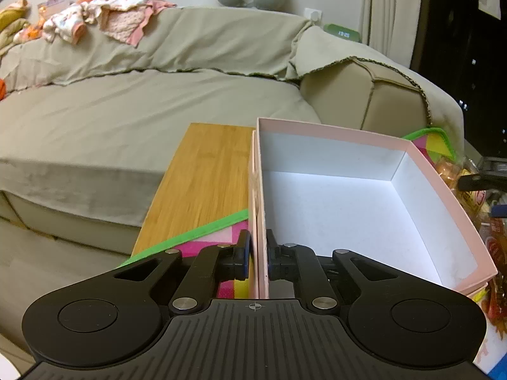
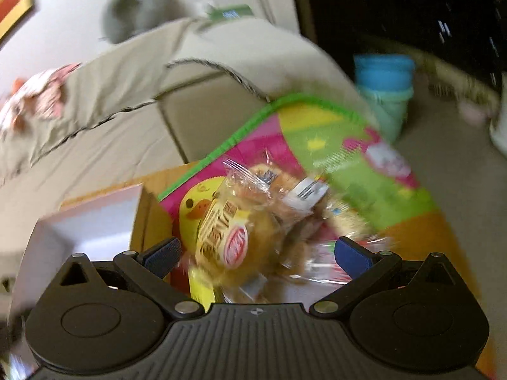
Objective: Organize objects
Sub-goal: 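Grip the pink box wall with the left tool while the right tool reaches toward the snacks, then grasp the red salted-egg pouch with the right tool and drop it into the box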
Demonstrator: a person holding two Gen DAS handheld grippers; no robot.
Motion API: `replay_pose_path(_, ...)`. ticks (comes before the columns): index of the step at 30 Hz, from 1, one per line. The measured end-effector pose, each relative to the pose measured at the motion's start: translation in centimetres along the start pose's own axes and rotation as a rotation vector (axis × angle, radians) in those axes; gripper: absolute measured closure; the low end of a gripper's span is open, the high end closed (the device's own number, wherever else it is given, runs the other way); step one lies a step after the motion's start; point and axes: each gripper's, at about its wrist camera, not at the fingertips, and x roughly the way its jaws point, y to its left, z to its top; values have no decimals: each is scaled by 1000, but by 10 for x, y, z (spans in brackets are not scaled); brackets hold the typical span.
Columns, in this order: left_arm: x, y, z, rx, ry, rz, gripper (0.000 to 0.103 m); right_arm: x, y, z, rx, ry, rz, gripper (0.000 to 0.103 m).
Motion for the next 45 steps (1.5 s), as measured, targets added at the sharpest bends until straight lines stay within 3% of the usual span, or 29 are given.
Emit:
replay_pose_path(1, 2, -1, 3, -6, 4, -3, 92, 11, 1, 0, 16, 7, -7, 1)
replay_pose_path(4, 2, -1, 4, -8, 7, -7, 92, 26, 10, -6, -25, 10, -46, 18)
replay_pose_path(6, 2, -1, 4, -4, 8, -8, 92, 20, 11, -6, -58, 2, -39, 46)
replay_pose_path(9, 3, -2, 4, -6, 7, -7, 92, -2, 4, 0, -69, -1, 8, 49)
replay_pose_path(14, 3, -2, 3, -10, 11, -6, 92, -68, -5, -7, -192, -28, 62, 50)
replay_pose_path(21, 3, -4, 3, -7, 14, -3, 92, -120, -12, -75, -329, 249, 262, 50)
replay_pose_path(23, 3, -4, 3, -6, 15, -4, 92, -128, -9, -102, -403, 312, 282, 50)
replay_pose_path(25, 3, -5, 2, -2, 15, -3, 92, -136, -2, -124, -509, 322, 261, 48)
replay_pose_path(27, 2, -5, 1, 2, 16, -2, 92, -143, 0, -130, -558, 288, 238, 25)
replay_pose_path(28, 2, -5, 1, 1, 15, -1, 92, -146, -1, -126, -554, 253, 229, 22)
replay_pose_path(34, 0, -5, 0, 2, 11, 0, 92, -120, -11, -91, -362, 145, 91, 18)
replay_pose_path(40, -3, -4, -1, 5, 16, -5, 92, -59, -21, -87, -235, 184, -71, 15)
replay_pose_path(43, -3, -4, -1, 5, 15, -4, 92, -70, -15, -89, -300, 146, -61, 39)
replay_pose_path(45, -4, -4, 0, 5, 9, 2, 92, -82, -15, -87, -331, 130, -66, 64)
